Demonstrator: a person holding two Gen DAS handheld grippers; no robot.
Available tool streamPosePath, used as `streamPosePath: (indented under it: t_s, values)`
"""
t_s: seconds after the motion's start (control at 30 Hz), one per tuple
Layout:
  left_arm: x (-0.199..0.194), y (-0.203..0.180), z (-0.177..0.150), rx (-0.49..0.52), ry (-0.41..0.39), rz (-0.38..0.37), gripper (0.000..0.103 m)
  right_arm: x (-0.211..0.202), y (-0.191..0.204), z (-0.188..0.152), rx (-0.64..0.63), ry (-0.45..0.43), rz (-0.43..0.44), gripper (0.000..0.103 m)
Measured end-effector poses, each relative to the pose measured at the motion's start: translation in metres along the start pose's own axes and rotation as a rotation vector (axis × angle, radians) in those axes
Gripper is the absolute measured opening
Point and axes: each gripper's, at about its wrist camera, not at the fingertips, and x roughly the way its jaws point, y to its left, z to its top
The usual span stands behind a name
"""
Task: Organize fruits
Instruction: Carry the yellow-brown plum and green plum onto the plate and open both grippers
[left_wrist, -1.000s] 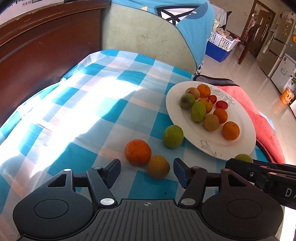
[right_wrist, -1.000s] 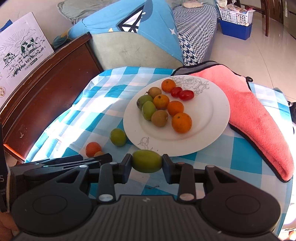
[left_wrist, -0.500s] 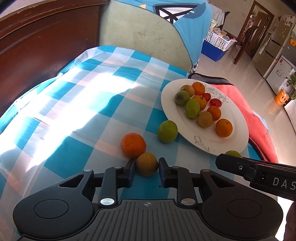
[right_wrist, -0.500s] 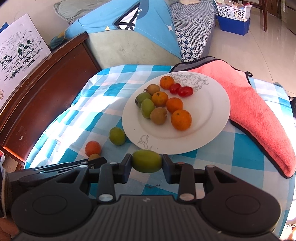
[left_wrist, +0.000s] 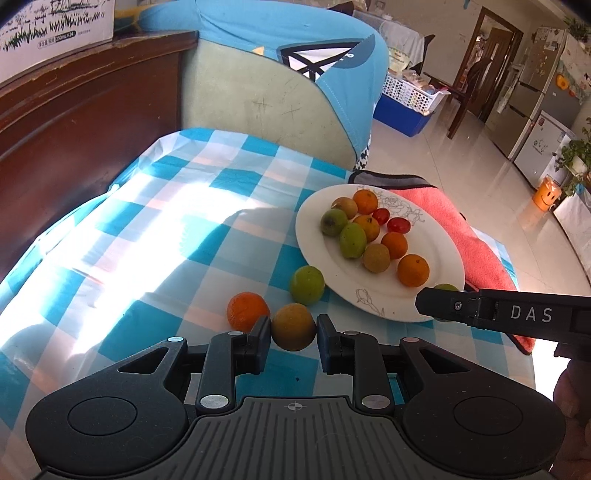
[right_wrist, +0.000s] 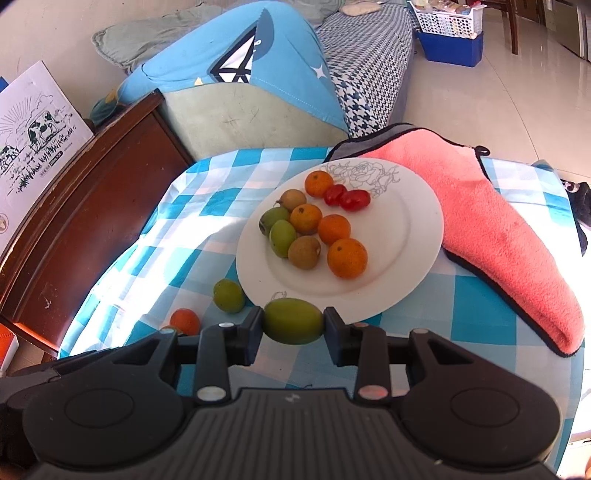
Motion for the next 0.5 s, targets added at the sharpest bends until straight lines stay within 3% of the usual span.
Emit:
streamPosePath:
  t_s: [0.27, 0.5]
  values:
    - [-0.005, -0.011, 0.024, 0.070, -0.059, -0.066, 0.024, -0.017, -0.008, 0.017, 0.026, -0.071, -0.008, 0.036]
    - [0.010, -0.024, 0.040, 0.143, -0.064, -0.159, 0.024, -0.020, -0.025, 0.034, 0.084, -0.098, -0.016, 0.036]
